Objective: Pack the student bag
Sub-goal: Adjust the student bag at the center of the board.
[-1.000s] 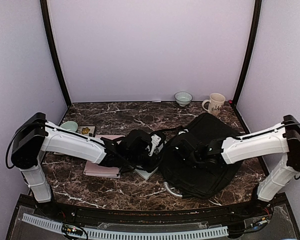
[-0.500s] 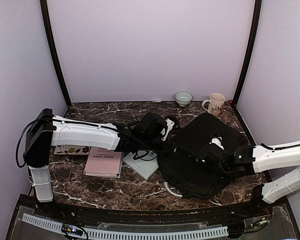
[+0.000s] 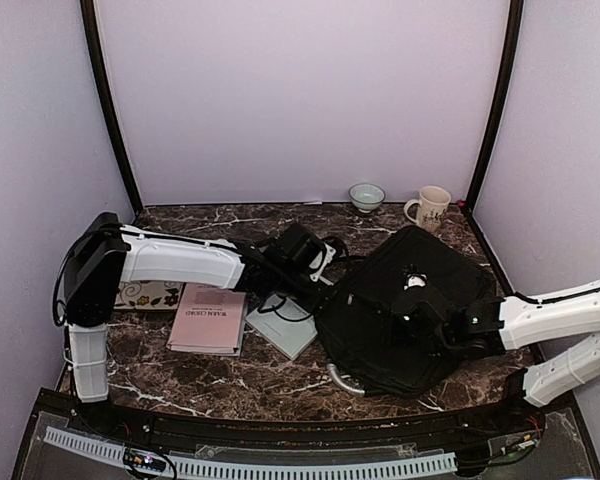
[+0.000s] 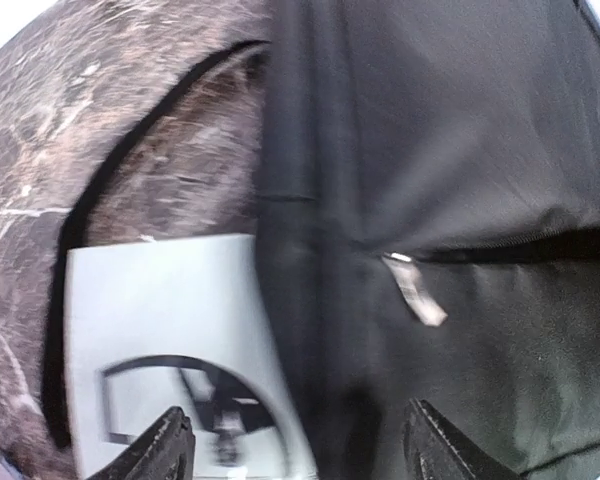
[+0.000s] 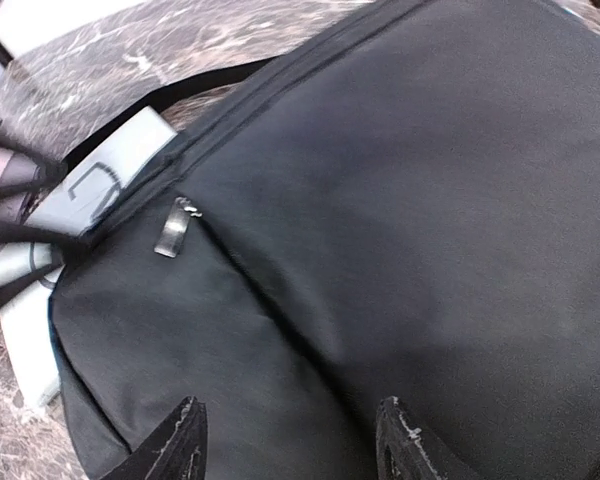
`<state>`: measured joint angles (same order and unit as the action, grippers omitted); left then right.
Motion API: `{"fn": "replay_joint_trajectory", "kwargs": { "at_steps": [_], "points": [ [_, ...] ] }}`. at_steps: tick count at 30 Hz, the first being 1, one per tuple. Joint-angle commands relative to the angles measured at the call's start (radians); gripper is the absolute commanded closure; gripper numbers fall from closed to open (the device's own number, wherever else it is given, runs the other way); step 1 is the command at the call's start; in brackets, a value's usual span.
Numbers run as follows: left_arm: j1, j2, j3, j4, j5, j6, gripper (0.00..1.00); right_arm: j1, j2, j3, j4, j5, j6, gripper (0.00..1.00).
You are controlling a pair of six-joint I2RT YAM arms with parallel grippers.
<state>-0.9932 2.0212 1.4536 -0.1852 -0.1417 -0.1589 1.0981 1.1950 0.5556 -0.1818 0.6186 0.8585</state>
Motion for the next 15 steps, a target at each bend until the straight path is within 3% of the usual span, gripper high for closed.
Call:
{"fn": "replay_joint_trajectory", "kwargs": {
  "at_steps": [1,7,15],
  "points": [
    [0.119,-0.088,-0.014,-0.045,0.227,0.039,0.25,0.007,0.112,0.108,0.105,-0.036,-0.073,0.41],
    [0.199,-0.017,0.005,0.005,0.531,0.035,0.27,0.006,0.246,0.247,0.040,-0.035,-0.089,0.40],
    [0.217,0.059,0.046,0.047,0.579,0.006,0.33,0.003,0.252,0.251,0.038,-0.042,-0.098,0.39]
  ]
}}
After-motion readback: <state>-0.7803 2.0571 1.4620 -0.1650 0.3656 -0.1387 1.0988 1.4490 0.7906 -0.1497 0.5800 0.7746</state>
